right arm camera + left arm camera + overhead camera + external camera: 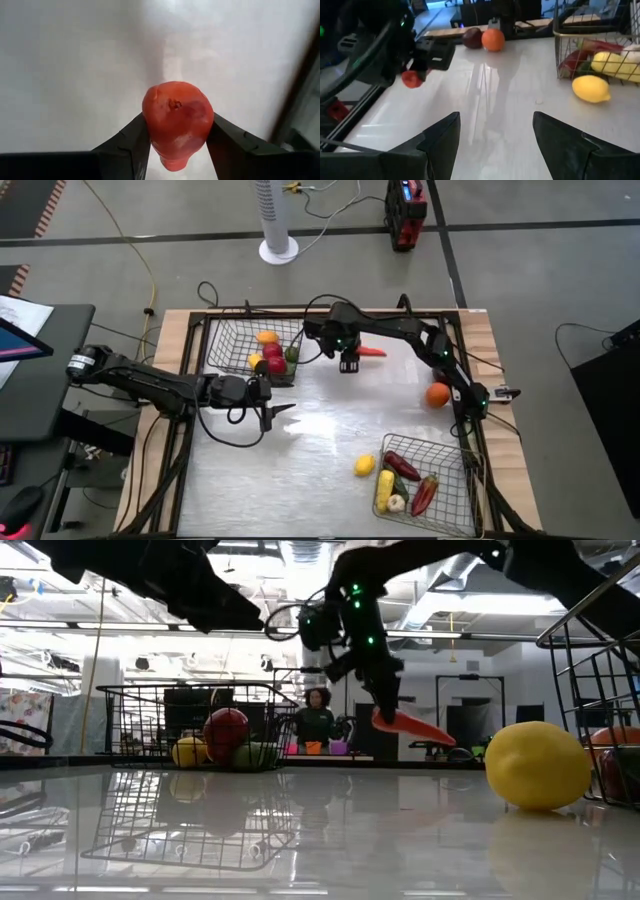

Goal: Sort produce into baskets
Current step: Put the carrot into the golden wire basket

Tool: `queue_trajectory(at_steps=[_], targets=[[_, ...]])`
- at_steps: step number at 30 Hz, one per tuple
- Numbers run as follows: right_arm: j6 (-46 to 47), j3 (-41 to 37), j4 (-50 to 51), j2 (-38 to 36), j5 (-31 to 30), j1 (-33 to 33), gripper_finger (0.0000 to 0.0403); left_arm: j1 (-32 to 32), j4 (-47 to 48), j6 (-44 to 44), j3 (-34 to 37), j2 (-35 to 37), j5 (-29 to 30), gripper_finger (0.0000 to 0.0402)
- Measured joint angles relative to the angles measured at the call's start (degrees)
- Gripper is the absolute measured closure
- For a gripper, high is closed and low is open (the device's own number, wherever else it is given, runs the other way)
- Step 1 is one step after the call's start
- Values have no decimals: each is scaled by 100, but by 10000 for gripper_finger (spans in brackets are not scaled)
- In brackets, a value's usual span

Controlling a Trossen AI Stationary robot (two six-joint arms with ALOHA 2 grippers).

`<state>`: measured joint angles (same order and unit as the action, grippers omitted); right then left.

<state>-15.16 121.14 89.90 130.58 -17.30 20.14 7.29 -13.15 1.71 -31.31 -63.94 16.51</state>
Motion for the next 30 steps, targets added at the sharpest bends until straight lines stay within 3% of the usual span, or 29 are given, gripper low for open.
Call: queue_trajectory(at_steps=[8, 22, 30], targets=[[231, -2, -12, -562, 1942, -451, 209, 2, 107, -10, 0, 0, 81, 162], [688, -37, 9, -1789, 4418, -1411, 208, 2, 352, -161, 0, 0, 369, 162], [1697, -37, -14, -2204, 4606, -2246, 206, 0, 345, -245, 0, 0, 376, 162]])
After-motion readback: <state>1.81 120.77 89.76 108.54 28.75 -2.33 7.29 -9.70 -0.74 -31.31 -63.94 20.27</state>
